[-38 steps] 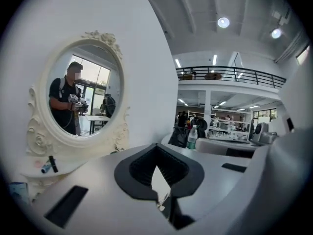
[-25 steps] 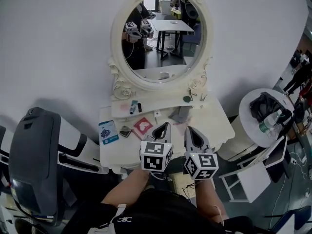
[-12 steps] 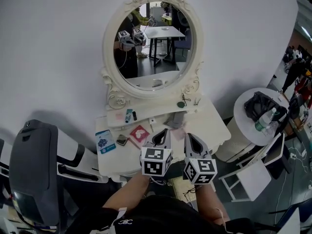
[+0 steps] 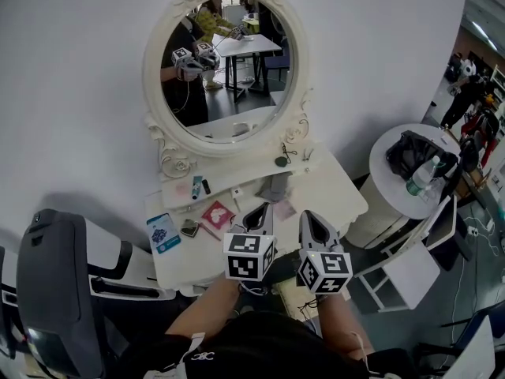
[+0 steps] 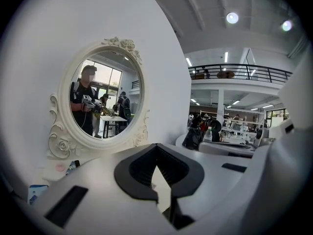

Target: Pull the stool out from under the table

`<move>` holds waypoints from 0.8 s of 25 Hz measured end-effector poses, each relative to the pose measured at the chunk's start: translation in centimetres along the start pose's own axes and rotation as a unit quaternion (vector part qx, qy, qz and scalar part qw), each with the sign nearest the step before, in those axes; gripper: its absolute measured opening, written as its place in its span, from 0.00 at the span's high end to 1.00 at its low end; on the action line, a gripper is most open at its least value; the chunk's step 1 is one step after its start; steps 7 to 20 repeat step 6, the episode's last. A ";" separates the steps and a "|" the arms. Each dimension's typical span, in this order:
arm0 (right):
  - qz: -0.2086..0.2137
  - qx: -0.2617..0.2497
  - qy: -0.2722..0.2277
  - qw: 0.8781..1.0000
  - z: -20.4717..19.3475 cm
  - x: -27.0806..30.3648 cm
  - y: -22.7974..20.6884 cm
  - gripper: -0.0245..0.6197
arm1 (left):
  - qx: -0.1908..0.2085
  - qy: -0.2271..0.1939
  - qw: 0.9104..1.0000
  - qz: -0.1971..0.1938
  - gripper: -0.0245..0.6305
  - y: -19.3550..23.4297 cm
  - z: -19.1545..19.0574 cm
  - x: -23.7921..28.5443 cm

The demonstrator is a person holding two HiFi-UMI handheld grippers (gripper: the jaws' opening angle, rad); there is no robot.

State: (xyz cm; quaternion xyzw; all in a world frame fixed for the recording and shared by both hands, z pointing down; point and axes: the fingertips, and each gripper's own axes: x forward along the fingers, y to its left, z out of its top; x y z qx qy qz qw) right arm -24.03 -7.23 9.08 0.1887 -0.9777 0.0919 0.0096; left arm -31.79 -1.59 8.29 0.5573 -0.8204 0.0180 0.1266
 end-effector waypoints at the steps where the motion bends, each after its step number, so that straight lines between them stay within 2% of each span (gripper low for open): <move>1: -0.001 0.000 0.001 1.000 -0.1 0.1 -0.1 0.95 | 0.000 0.000 1.000 -0.002 0.96 -0.1 0.1 0.1; 20: 0.000 -0.006 0.002 1.000 -0.2 0.4 -0.1 0.95 | 0.003 -0.002 1.000 -0.002 0.96 0.0 0.3 0.7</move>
